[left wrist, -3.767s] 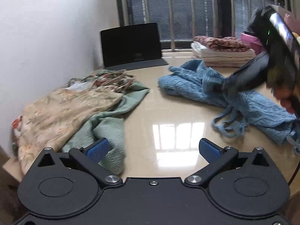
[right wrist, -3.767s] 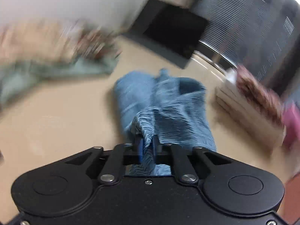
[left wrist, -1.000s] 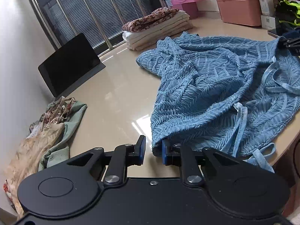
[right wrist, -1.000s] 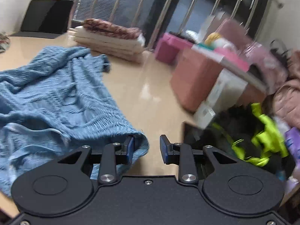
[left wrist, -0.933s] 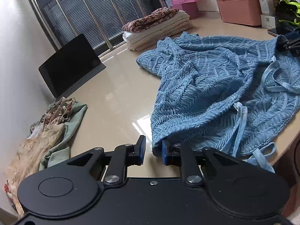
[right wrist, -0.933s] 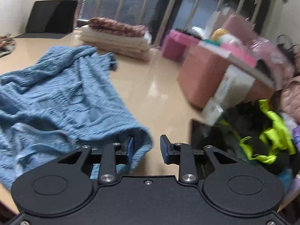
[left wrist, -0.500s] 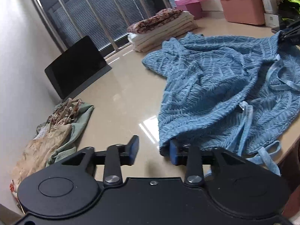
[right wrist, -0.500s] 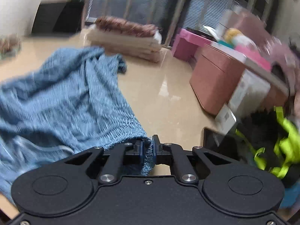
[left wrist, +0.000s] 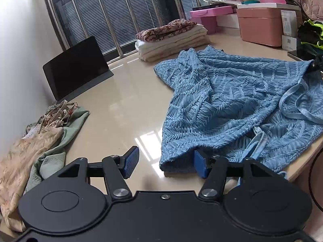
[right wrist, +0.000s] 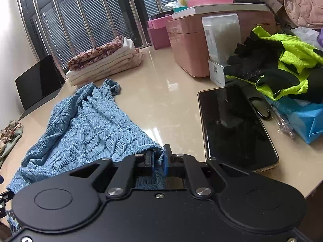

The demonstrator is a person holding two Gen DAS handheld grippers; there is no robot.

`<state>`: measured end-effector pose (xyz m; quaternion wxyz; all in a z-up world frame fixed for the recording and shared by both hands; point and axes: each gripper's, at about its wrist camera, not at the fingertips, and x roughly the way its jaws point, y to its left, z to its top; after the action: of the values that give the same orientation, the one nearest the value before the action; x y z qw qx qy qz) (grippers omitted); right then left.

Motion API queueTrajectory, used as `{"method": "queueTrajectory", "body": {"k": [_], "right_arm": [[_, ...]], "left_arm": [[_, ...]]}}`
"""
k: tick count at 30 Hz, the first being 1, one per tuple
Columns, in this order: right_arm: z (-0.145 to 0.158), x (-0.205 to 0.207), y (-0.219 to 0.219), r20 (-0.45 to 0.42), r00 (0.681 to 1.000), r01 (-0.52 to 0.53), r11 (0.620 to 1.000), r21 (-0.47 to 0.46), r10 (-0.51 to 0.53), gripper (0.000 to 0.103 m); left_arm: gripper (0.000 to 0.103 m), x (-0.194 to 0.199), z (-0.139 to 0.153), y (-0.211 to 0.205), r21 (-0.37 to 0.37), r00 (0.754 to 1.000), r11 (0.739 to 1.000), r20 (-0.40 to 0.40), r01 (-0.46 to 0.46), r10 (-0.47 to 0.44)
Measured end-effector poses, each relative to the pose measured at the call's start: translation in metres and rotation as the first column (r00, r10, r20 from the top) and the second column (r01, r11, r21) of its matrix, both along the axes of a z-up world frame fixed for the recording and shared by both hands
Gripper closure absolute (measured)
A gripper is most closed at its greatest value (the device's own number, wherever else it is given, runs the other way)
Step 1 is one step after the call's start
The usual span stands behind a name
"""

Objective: Fold clothes
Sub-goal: 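Grasp the blue garment hem with both grippers and lift it up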

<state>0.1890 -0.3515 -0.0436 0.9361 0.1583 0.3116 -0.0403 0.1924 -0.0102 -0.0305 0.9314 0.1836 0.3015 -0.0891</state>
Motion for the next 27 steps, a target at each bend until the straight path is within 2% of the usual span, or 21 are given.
{"method": "queueTrajectory", "body": {"k": [4,8,9,11,13,15,22,25,27], "right_arm": [[0.0,-0.003,0.001,-0.002,1.0,0.009,1.0,0.002,-0.009,0.095],[-0.004,-0.005,0.0,-0.015,1.0,0.018,1.0,0.001,-0.018,0.095],[-0.004,-0.005,0.0,-0.013,1.0,0.018,1.0,-0.002,-0.018,0.095],[-0.004,-0.004,0.002,-0.014,1.0,0.018,1.0,-0.011,-0.018,0.095],[-0.004,-0.003,0.003,-0.015,1.0,0.016,1.0,-0.021,-0.016,0.095],[-0.004,-0.002,0.003,-0.015,1.0,0.013,0.999,-0.033,-0.014,0.094],[-0.004,0.003,0.01,-0.016,1.0,0.008,0.993,-0.12,-0.01,0.094],[-0.004,0.005,0.021,-0.02,0.998,-0.058,0.983,-0.175,0.055,0.09],[-0.005,0.007,0.028,-0.02,0.994,-0.109,0.971,-0.213,0.108,0.084]], "left_arm": [[0.046,0.004,0.0,0.007,-0.056,1.0,0.998,-0.021,-0.023,0.022],[0.049,0.004,-0.002,0.01,-0.072,1.0,0.997,-0.009,-0.015,0.014],[0.052,0.005,-0.003,0.01,-0.083,1.0,0.997,-0.01,-0.004,0.003],[0.074,0.007,-0.004,0.012,-0.111,1.0,0.994,-0.016,0.024,-0.026],[0.085,0.008,-0.004,0.012,-0.131,0.999,0.99,-0.02,0.048,-0.051],[0.094,0.01,-0.004,0.012,-0.12,0.999,0.992,-0.017,0.044,-0.046],[0.096,0.016,0.005,0.025,-0.098,0.999,0.994,0.01,-0.044,0.045],[0.092,0.016,0.006,0.026,-0.081,0.998,0.995,0.026,-0.057,0.06],[0.087,0.017,0.004,0.023,-0.056,0.998,0.997,0.03,-0.051,0.053]]}}
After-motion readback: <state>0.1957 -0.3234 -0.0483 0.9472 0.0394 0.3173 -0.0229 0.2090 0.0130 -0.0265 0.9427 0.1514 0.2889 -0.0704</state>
